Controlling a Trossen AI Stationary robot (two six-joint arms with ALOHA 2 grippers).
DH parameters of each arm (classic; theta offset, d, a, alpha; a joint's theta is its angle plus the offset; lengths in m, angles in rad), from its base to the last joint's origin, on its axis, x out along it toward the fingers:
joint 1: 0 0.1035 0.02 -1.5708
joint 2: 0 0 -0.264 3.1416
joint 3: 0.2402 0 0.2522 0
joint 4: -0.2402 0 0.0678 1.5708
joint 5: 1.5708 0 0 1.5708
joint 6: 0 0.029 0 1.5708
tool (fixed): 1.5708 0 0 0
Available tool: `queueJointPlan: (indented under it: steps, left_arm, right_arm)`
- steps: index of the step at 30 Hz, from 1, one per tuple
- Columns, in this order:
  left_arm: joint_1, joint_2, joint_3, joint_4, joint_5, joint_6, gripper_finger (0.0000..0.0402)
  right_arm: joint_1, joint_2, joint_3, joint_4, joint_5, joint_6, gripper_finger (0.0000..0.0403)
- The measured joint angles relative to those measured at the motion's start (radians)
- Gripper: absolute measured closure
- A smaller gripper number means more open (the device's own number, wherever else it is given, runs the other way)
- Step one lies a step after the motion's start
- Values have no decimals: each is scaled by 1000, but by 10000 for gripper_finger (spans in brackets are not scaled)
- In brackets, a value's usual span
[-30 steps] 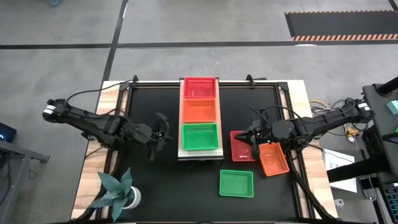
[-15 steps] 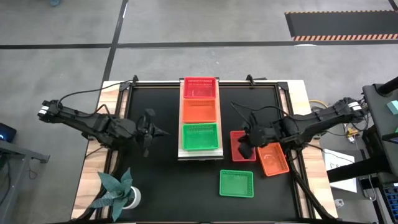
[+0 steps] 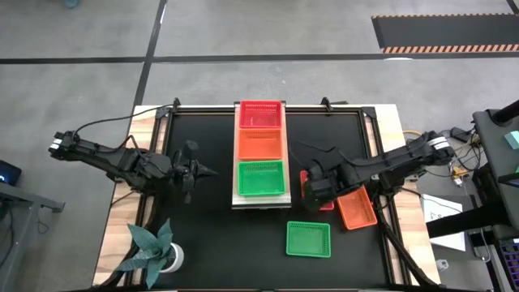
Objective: Stack baskets on shelf by color
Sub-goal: Stack the red bin on the red bins on the shelf
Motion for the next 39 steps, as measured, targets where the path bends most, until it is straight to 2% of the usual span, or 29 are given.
queueJointPlan:
  steps: [5,11,16,20,27,32,39]
  left_arm:
    - [0,0,0,-1,0,21,402]
    - [0,0,0,-5,0,23,402]
    - [0,0,0,-6,0,23,402]
    - [0,1,-1,-9,0,23,402]
    - [0,1,-1,-10,0,23,402]
    - [0,2,-1,-5,0,23,402]
    - [0,7,-1,-4,0,25,402]
  right_arm:
    - [0,59,0,3,-43,40,325]
    - [0,105,0,12,-40,79,244]
    - [6,130,0,65,-24,22,201]
    - [59,146,0,81,2,-216,189]
    - [138,115,-23,53,112,-334,188]
    - [179,110,-70,63,143,-333,188]
    - [207,101,-178,223,290,-218,188]
